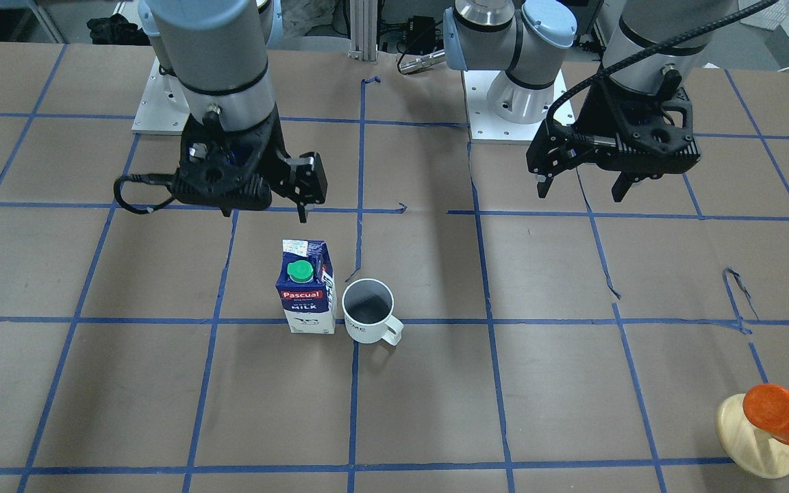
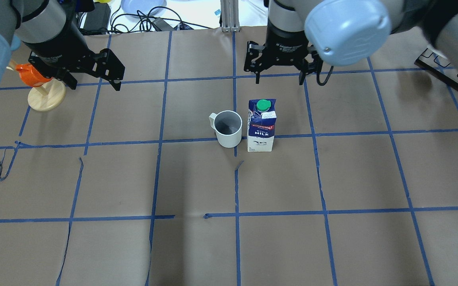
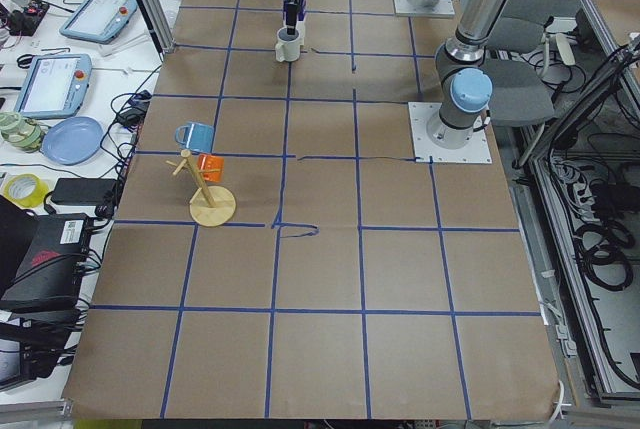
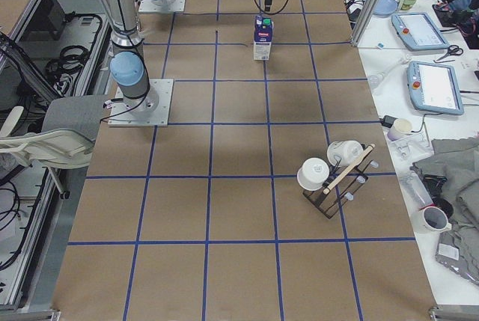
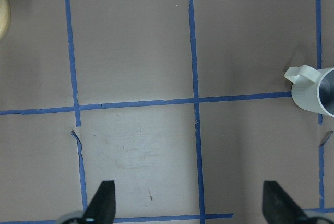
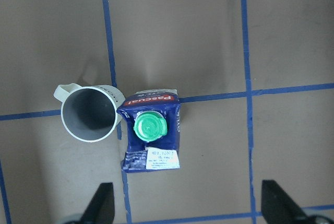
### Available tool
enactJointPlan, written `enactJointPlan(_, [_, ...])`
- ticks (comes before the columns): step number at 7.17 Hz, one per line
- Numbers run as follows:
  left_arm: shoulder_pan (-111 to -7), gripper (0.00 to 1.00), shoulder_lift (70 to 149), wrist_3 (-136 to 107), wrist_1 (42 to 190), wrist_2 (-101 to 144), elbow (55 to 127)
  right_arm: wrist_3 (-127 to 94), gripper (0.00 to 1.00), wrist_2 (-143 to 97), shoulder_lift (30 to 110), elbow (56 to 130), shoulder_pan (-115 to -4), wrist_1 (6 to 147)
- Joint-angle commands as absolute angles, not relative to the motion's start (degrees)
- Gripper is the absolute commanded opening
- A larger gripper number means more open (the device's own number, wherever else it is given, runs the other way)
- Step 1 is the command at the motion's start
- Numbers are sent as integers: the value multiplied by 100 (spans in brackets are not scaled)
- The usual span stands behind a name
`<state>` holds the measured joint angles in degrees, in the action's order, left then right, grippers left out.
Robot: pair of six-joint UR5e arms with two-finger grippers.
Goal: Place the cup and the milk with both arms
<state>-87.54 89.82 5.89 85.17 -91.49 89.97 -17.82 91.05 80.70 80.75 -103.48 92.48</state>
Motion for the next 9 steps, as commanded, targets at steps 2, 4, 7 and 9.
enactJointPlan(2, [-8754, 100, 8982, 589, 8517, -9149, 9000, -639, 100, 9360, 8384, 8077, -9629, 8921])
enactJointPlan(4, [-8754, 100, 8982, 589, 8517, -9149, 9018, -11, 100, 9343, 8586, 8077, -9072, 8930])
enactJointPlan(7, [-8780, 100, 8974, 589, 8517, -9158, 9061, -9, 100, 9299, 8622, 8121, -9088, 8912])
enactJointPlan(9, [-8780, 100, 8991, 589, 8517, -9141, 9061, -18, 100, 9290, 8622, 8121, -9105, 8921])
